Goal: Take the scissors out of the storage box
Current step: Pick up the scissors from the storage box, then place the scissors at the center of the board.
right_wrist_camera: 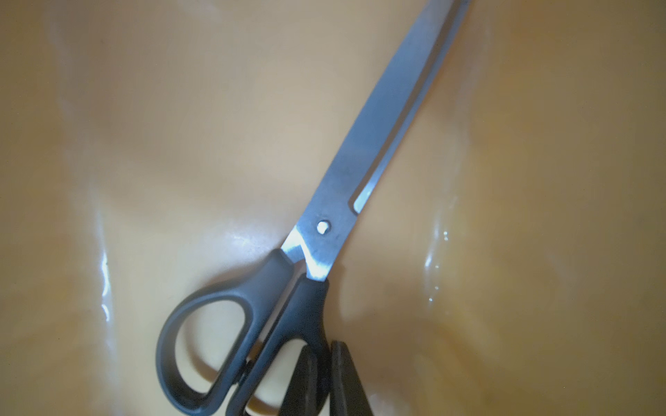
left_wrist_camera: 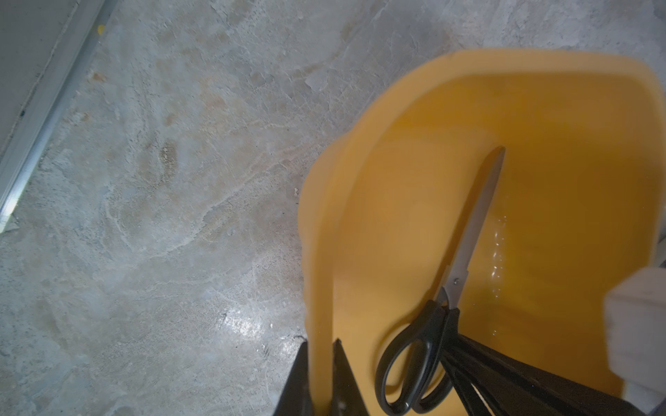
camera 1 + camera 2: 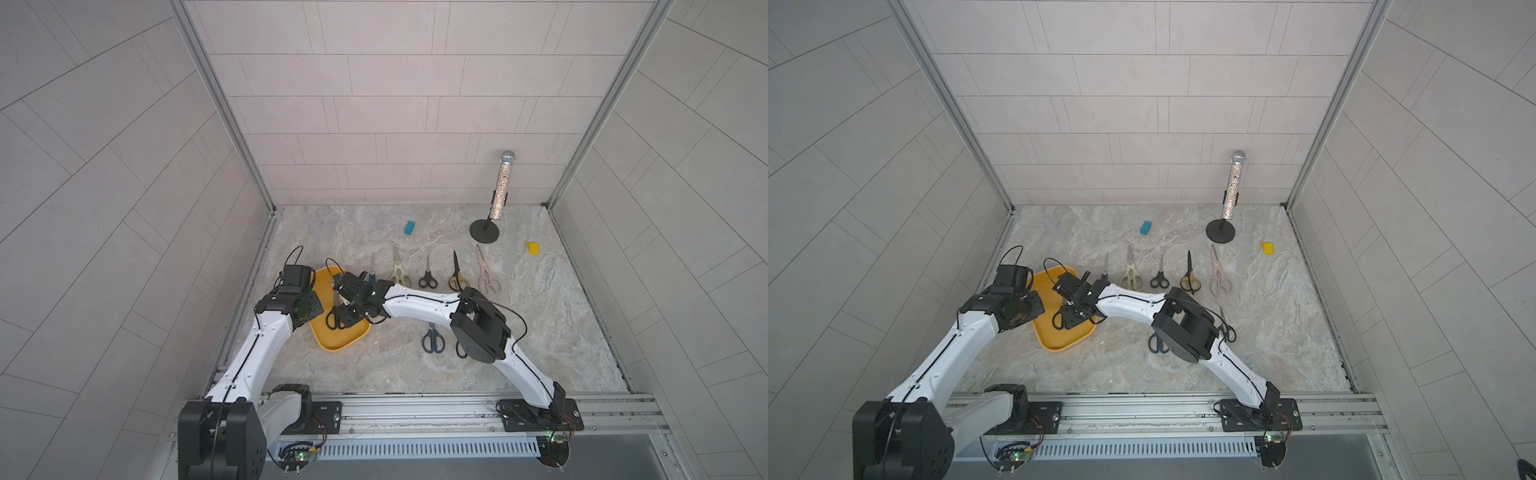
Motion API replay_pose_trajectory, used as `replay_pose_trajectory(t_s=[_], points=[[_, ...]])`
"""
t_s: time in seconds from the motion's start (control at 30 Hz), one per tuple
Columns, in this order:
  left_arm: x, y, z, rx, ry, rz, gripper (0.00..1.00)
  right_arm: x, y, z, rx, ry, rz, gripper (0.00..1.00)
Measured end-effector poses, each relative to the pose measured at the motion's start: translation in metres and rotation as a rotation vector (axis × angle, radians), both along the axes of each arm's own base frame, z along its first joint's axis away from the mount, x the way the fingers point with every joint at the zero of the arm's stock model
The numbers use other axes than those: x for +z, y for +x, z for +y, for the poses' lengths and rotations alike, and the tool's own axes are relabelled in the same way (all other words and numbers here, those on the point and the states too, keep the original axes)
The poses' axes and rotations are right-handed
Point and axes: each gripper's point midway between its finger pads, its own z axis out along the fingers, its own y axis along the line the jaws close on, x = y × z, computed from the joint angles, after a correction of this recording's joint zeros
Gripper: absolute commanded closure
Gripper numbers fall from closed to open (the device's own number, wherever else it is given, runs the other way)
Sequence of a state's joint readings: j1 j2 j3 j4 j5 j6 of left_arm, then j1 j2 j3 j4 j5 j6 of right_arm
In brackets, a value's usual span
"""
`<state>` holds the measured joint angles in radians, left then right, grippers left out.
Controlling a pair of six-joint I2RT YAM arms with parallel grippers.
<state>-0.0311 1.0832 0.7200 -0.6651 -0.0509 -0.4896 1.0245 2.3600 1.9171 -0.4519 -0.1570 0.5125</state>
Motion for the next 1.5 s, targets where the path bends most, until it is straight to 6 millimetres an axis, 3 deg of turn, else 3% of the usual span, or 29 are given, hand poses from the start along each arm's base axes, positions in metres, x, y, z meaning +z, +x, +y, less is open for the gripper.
replay_pose_trajectory(t_s=[0.57, 0.73, 1.0, 1.13, 1.3, 1.4, 1.5], points=[[0.002, 0.003, -0.002, -0.009, 0.003, -0.007, 1.0, 0.008, -0.013, -0.026, 0.036, -0.036, -0.018, 1.0], [0.002, 0.002, 0.001, -0.011, 0.02, -0.003, 1.0, 0.038, -0.016, -0.041, 0.025, -0.03, -0.049, 1.0], [0.002, 0.001, 0.003, -0.007, 0.036, 0.001, 1.0, 0.114, -0.013, -0.055, -0.01, 0.06, -0.147, 1.0], [0.003, 0.001, 0.004, -0.005, 0.038, 0.0, 1.0, 0.13, -0.022, -0.086, -0.037, 0.02, -0.168, 1.0], [0.006, 0.001, 0.004, -0.004, 0.038, -0.015, 1.0, 0.132, -0.042, -0.148, -0.097, -0.102, -0.159, 1.0], [0.011, 0.001, 0.005, 0.0, 0.044, -0.033, 1.0, 0.119, -0.058, -0.182, -0.133, -0.165, -0.121, 1.0], [0.012, 0.001, 0.007, 0.004, 0.051, -0.038, 1.0, 0.094, -0.074, -0.209, -0.159, -0.232, -0.058, 1.0]])
